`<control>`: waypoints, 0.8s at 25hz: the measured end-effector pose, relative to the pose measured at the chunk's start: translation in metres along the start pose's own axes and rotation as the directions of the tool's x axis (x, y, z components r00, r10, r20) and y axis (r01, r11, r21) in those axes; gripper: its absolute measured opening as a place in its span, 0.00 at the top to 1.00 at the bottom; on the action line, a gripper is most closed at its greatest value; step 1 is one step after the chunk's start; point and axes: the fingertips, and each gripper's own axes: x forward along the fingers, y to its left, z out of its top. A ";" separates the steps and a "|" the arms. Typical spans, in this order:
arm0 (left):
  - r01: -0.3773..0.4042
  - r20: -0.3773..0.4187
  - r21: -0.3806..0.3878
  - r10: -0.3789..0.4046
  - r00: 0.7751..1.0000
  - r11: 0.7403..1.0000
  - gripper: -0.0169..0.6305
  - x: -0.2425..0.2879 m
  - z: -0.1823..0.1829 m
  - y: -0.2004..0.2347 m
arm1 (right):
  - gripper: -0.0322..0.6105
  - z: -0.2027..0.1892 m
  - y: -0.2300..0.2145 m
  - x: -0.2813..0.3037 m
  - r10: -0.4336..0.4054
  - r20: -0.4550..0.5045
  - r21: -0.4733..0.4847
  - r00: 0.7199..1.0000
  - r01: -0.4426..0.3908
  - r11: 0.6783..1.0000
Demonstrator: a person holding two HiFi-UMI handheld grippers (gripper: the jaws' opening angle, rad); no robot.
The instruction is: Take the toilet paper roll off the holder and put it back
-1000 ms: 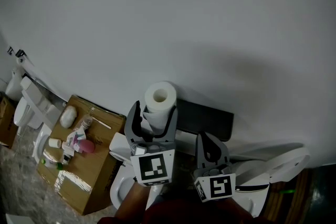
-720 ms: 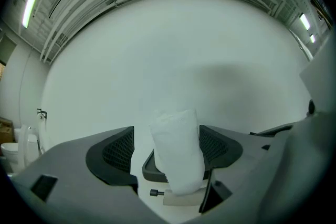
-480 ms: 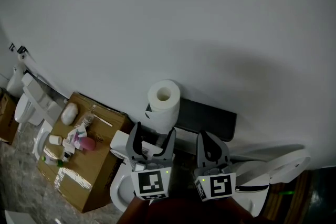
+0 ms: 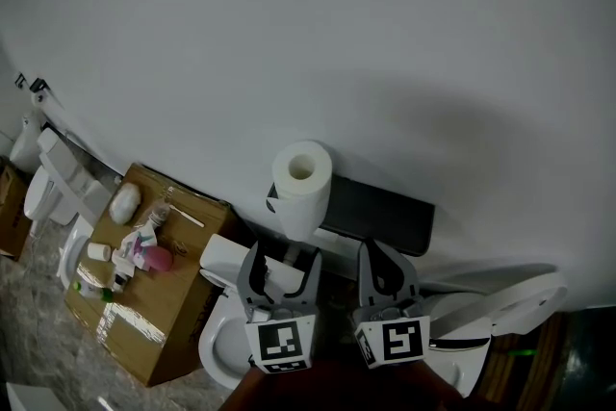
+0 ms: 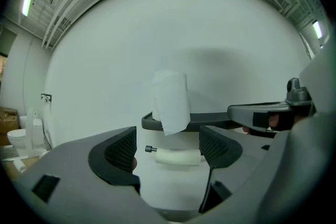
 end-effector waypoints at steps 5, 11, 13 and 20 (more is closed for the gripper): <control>-0.015 0.014 -0.024 0.015 1.000 1.000 0.40 -0.002 0.004 0.005 | 0.93 -0.001 0.002 -0.001 0.001 -0.001 0.004 1.000 -0.001 1.000; -0.083 0.035 -0.029 0.084 0.996 0.996 0.77 -0.007 0.006 0.014 | 0.93 -0.001 0.004 -0.001 0.006 -0.003 0.005 1.000 -0.006 1.000; -0.096 0.038 -0.027 0.097 0.995 0.995 0.94 -0.008 0.007 0.016 | 0.93 -0.001 0.005 -0.001 0.010 -0.003 0.005 1.000 -0.010 1.000; -0.094 0.057 -0.007 0.094 0.994 0.996 0.95 -0.011 0.012 0.015 | 0.93 0.000 0.010 -0.001 0.026 -0.002 -0.015 1.000 -0.026 1.000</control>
